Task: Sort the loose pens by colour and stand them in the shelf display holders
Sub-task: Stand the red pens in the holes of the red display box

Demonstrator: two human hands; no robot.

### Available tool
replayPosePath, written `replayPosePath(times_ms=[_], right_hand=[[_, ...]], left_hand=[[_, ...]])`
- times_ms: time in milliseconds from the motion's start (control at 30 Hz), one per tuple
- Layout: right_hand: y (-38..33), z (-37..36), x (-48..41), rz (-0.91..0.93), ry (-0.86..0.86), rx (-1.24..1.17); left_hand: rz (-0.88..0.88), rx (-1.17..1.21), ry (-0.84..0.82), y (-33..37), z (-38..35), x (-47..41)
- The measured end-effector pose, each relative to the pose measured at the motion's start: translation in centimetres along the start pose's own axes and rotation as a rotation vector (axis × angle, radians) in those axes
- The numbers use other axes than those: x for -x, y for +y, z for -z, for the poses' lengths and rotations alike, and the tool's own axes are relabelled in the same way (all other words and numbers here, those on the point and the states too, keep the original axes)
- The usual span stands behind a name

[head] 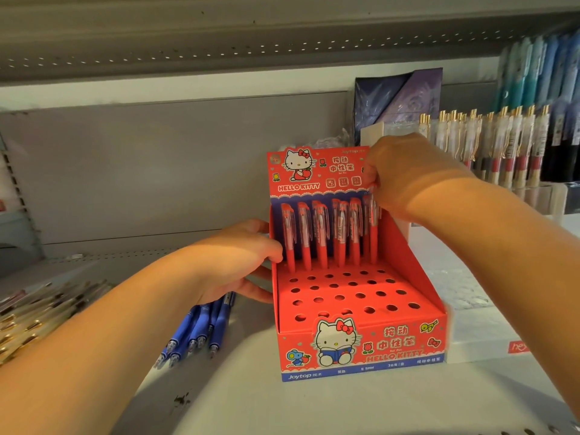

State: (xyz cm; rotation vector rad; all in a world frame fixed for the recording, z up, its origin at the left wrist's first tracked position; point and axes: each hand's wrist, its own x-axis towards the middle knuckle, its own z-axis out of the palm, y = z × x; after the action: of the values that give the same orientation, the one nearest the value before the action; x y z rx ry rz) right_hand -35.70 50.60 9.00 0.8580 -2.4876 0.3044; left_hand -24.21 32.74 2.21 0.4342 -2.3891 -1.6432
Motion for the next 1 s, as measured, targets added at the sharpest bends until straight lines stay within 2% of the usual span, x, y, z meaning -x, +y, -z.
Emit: replayPosePath(times_ms=[167, 300, 433, 533, 633, 767, 900, 1000], right_hand=[[-0.1, -0.1, 0.2, -0.001, 0.022, 0.173], [0.0, -0.4, 0.5, 0.074, -0.010, 0.267], [-0.2, -0.3, 0.5, 0.097, -0.093, 0.250], [-0.1, -0.4, 0.5, 0.078, -0.094, 0.200], [-0.4, -0.5, 0.6, 0.065, -0.011, 0.055], [-1.6, -0.7, 0.7, 0.140, 0.094, -0.312], [-2.9, -1.7, 1.6, 0.309, -0.045, -0.609], [-3.7, -2.8, 2.5, 0.400, -0.109, -0.721]], left_hand=[[-0.005, -0.012, 0.003, -0.2, 0.1, -0.1], [-0.012, -0.032, 0.006, -0.2, 0.0, -0.2], [-0.019, -0.056, -0.002, -0.4, 0.2, -0.3], [-0.023, -0.097, -0.008, -0.4, 0.4, -0.3], [-0.010, -0.159, 0.025, -0.4, 0.4, -0.2], [0.018, -0.325, 0.102, 0.0, 0.4, 0.4], [-0.022, -0.349, 0.298, 1.2, 1.6, 2.1], [-0.007, -0.481, 0.418, 1.1, 4.0, 4.6]])
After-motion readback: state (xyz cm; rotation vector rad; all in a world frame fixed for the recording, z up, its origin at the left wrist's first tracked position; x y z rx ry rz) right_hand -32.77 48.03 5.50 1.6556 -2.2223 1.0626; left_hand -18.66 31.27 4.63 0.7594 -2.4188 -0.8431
